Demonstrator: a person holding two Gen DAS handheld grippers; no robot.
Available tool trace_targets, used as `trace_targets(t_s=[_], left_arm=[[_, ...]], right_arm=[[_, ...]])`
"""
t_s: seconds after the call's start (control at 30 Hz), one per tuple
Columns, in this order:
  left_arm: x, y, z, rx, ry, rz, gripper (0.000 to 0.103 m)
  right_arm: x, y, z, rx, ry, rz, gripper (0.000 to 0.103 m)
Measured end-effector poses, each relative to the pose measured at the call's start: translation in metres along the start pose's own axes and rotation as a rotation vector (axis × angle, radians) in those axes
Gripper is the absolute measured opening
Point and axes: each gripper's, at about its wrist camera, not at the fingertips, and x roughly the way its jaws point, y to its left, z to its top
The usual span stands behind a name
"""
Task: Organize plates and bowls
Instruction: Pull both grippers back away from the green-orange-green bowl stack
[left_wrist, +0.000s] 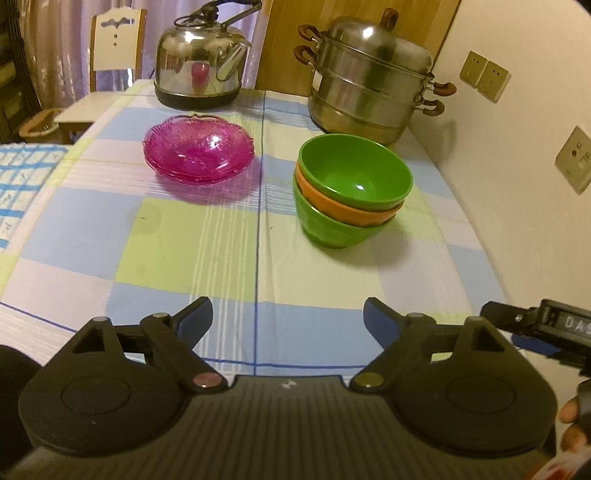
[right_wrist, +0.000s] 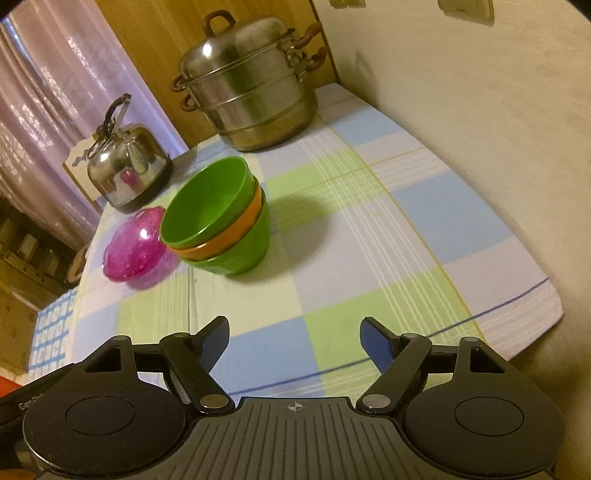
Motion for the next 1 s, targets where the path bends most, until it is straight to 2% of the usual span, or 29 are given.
trace_targets(t_s=[0.17,0.6,1.0], left_arm=[[-0.005,0.001,-0.002,0.001,-0.001,-0.002,0.087],[-0.005,0.008,0.002,-0.016,-0.002,0.003,0.090],[0.001,0.012,0.006,-0.027,0.015,-0.029,0.090]], right_arm=[[-0.010,0.007,-0.005,-0.046,-0.019,-0.017,0.078],[-0.008,0.008,-0.003,-0.035,-0.007,-0.006,0.078],[-0.003,0.006,-0.002,-0.024,0.010,-0.011,0.078]])
